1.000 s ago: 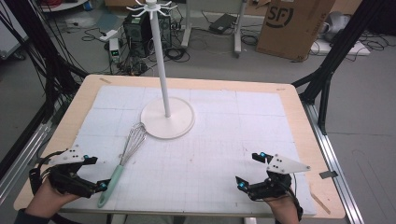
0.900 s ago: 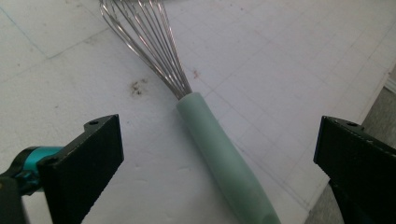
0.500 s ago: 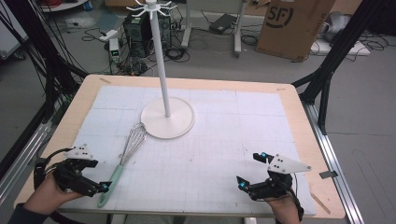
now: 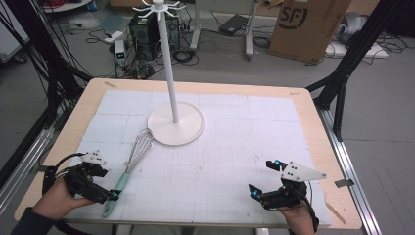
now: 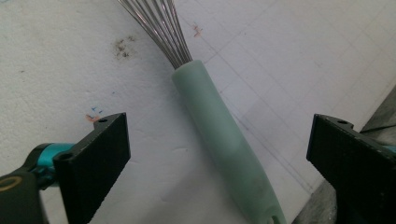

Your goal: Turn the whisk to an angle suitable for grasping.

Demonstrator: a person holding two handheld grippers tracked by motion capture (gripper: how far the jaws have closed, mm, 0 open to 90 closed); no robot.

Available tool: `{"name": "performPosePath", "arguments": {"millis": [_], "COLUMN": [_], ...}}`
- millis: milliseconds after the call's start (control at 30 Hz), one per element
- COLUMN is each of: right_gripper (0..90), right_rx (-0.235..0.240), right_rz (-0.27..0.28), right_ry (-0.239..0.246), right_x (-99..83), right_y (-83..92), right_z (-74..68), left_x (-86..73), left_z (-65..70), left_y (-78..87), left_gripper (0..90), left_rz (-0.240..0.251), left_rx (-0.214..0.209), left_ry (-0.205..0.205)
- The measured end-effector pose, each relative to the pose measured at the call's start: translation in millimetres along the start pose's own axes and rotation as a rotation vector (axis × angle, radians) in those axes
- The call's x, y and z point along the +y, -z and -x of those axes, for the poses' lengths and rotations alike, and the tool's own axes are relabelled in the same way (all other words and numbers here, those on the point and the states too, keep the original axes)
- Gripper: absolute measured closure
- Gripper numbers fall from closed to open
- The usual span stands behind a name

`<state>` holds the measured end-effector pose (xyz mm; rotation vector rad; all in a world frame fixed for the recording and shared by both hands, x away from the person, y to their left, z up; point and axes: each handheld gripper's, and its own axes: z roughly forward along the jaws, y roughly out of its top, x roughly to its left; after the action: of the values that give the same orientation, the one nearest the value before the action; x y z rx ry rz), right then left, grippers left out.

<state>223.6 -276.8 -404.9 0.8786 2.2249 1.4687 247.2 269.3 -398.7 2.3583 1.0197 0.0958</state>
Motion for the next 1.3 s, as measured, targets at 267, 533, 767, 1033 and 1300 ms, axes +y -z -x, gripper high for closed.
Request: {"name": "performPosePath", "arguments": {"millis": [267,533,767,1033,1300], "right_gripper": [0.0,0.0,0.0,0.0,0.0], "right_rx": [0.001,0.001,-0.002,-0.001,0.000], "right_rz": [-0.007,-0.012,-0.011,-0.012,-0.020], "right_ry": [0.001,-0.005,-0.012,-0.014,-0.018], "right_x": [-0.1,-0.5,-1.2,-0.5,-1.2], "right_y": [-2.0,-2.5,-0.5,-1.4,-2.4], "right_z": [-0.4,-0.1,1.2,0.5,0.7], "left_x": [4.3,12.4,17.1,19.7,22.4], "left_z": [-0.5,6.2,8.7,4.1,8.0], "left_y": [-6.4,-15.2,-22.4,-26.1,-30.4], "left_gripper": [15.7,24.2,30.0,39.1,44.0], "left_rz": [-0.014,-0.046,-0.073,-0.092,-0.109], "left_rx": [0.032,0.055,0.082,0.106,0.119], "left_ry": [0.030,0.064,0.079,0.121,0.122]}}
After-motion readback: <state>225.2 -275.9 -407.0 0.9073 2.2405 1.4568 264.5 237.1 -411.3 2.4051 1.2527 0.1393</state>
